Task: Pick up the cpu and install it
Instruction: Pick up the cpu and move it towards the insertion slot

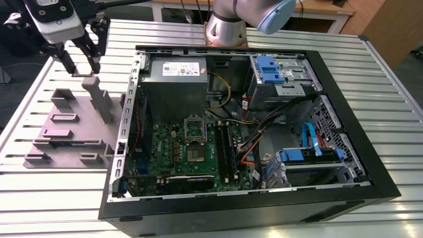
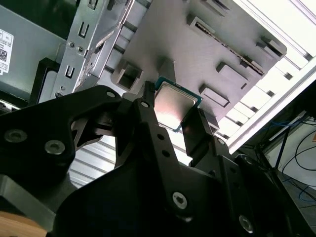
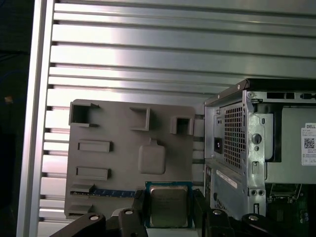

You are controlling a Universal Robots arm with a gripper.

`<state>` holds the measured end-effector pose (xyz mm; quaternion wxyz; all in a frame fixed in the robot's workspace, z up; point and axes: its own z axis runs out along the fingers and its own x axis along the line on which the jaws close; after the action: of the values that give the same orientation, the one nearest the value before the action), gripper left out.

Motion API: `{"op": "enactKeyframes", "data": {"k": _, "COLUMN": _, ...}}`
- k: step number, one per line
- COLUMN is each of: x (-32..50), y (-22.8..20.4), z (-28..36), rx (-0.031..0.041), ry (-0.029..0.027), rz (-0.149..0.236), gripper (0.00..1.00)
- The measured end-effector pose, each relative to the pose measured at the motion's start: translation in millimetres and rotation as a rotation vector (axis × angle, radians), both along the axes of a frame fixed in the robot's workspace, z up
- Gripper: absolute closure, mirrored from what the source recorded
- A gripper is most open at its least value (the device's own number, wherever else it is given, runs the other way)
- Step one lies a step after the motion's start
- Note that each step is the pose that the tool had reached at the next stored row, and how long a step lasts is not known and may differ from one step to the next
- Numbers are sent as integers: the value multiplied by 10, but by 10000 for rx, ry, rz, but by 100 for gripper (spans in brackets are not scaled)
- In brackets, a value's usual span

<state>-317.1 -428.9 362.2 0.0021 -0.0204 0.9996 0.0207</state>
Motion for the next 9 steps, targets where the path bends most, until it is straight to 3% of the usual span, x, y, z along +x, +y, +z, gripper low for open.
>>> {"op": "enactKeyframes", "data": {"k": 9, "x": 127, "y": 0, "z": 0, "rx": 0, "ry": 0, "rz": 0, "gripper": 53}}
